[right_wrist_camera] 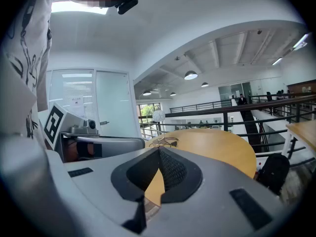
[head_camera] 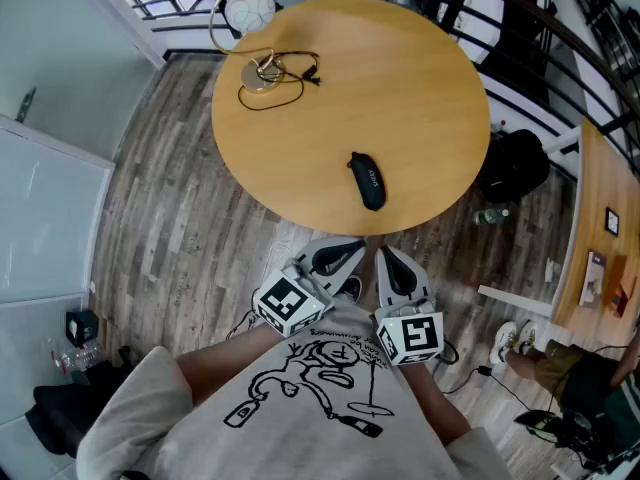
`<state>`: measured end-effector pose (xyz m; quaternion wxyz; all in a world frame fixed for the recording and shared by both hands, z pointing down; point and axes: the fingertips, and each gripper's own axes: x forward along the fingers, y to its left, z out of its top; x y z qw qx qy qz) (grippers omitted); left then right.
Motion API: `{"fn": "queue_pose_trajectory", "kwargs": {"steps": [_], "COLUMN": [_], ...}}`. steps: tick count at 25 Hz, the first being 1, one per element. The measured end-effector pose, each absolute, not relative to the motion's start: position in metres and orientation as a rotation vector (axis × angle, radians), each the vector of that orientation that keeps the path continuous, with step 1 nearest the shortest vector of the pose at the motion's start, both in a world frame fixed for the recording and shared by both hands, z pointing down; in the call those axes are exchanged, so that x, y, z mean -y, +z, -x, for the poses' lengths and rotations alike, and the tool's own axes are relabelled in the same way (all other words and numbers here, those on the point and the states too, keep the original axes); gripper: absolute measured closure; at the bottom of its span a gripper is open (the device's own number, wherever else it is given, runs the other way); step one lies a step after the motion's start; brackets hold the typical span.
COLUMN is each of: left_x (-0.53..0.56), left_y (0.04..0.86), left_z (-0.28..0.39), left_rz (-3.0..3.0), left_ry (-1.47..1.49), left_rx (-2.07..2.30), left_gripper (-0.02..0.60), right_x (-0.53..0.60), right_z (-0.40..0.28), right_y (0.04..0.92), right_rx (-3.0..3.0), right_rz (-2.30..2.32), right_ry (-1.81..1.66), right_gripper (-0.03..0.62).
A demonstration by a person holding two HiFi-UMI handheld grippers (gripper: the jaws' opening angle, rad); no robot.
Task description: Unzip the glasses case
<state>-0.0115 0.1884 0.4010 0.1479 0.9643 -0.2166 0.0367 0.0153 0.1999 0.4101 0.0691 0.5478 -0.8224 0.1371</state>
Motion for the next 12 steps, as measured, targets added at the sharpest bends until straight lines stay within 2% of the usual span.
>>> {"fn": "queue_pose_trajectory", "kwargs": {"steps": [12], "left_x": [-0.202], "left_y": [0.402], "left_z": [0.008], "left_rz": [-2.768], "left_ry": [0.116], "left_rx": [0.632], "left_gripper": [0.575], "right_x": [-0.214], "right_z": [-0.02], "right_y": [0.412], "right_rx": [2.477], "right_rz": [-1.651], "right_ry": [0.436], "right_gripper": [0.571]}}
